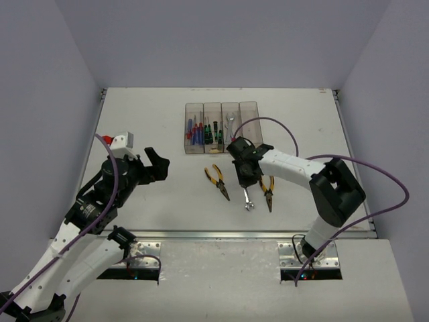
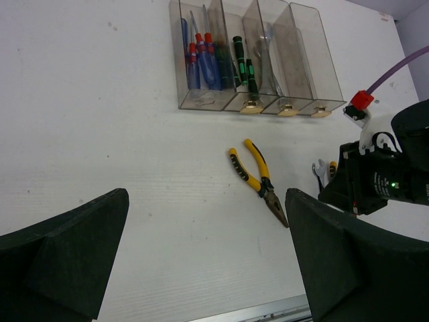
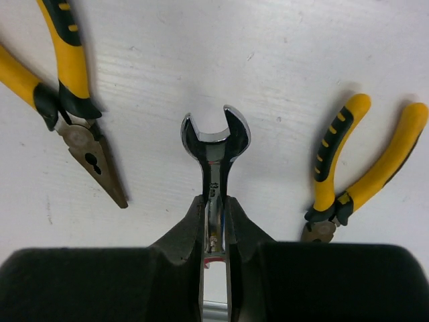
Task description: Sort the tools into containers
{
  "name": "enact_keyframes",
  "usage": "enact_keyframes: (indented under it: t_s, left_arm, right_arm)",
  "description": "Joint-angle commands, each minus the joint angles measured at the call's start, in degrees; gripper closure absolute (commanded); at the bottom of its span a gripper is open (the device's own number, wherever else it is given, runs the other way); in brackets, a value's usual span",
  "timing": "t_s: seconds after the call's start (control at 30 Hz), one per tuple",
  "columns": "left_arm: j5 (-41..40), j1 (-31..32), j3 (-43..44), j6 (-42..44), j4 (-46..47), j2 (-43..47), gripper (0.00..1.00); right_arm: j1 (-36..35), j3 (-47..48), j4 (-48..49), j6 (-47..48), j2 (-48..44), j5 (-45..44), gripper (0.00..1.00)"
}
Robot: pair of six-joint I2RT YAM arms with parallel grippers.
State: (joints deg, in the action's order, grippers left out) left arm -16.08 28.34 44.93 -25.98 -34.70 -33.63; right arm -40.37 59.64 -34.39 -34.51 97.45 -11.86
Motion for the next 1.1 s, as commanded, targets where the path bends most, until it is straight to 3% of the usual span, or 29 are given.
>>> enact_keyframes:
  t_s: [0.0,0.4,0.6,0.67,0.73,0.8,1.07]
  left_arm:
    - [-0.2,-0.4,-0.1,0.0,2.4,0.1,0.0]
    - [-0.1,-0.4,0.1,0.0,2.3,-0.6,0.0]
    - [-0.1,-0.4,0.0,0.0,2.5,-0.7,0.0]
    - [-0.1,-0.4,0.1,0.0,2.4,-0.8,0.0]
    - [-0.1,-0.4,0.0,0.0,2.4,-0.8,0.0]
    - [0.0,-0.4,0.1,0.0,2.4,-0.7,0.0]
    - [0.1,-0.4,0.1,0.0,2.4,-0.8,0.0]
  right_arm:
    - [2.0,4.2,0.4,2.8,-3.1,-1.0,1.0]
    - [5.0,12.6,1.0,7.3,0.6,0.0,1.0]
    - [5.1,12.0,1.4,7.3,2.2,0.3,1.0]
    - [5.1,11.2,1.4,7.2,2.8,-0.4,0.84]
    - [5.8,11.2,1.2,7.4,3.6,-0.4,0.61]
    - [7.8,11.8,0.6,8.4,5.0,1.2,0.54]
    - [13.1,18.5,-5.2,14.3,15.7,8.1,0.53]
